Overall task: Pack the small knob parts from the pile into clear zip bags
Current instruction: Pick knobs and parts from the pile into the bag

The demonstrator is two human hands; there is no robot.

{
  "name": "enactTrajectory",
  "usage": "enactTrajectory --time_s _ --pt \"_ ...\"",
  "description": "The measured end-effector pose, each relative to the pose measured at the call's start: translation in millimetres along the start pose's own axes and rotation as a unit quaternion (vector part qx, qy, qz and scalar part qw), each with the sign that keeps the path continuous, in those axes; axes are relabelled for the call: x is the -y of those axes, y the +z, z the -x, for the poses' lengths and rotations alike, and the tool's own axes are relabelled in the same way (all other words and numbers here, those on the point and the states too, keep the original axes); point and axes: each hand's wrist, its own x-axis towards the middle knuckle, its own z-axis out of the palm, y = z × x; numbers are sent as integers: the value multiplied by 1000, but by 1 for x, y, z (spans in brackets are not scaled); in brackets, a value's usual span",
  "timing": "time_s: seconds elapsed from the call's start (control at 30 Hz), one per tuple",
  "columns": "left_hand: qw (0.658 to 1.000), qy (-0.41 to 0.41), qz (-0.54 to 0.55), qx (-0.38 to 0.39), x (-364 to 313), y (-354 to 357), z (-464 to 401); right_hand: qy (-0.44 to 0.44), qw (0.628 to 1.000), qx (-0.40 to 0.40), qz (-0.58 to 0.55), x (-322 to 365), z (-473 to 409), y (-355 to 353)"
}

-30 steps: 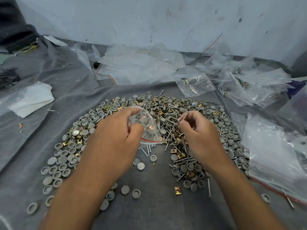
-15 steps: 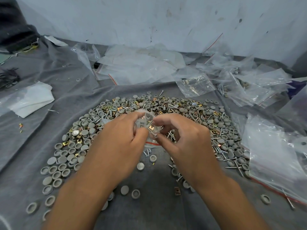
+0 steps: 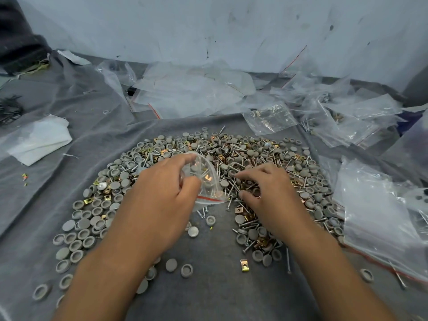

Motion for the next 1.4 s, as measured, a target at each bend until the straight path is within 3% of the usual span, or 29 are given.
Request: enactTrajectory --time_s 0.17,0.67,0.73,0.83,0.93,1.03,1.2,1.3,1.4 --pt "1000 -12 8 -1 0 -2 0 -39 993 -40 108 9 -2 11" --pt "1000 -13 10 -4 0 -5 0 -47 988 -7 148 6 3 13" --pt "1000 -11 9 -5 1 -4 0 -58 993 -16 98 3 2 10" --pt "1000 -10 7 -3 1 -3 -1 -39 987 -31 -150 9 0 -3" --pt "1000 -9 -5 4 0 -1 -1 -135 956 -111 -236 26 8 -14" --pt "1000 -11 -16 4 -1 0 -2 -232 942 -161 -180 41 17 -14" --pt "1000 -10 -23 7 -2 0 -2 -293 933 -187 -95 45 21 -7" --pt "1000 -7 -18 6 -1 0 -1 -252 934 -185 -176 46 20 -10" --pt "1000 -4 -8 -5 3 -1 -1 -109 947 -205 -221 27 8 -20"
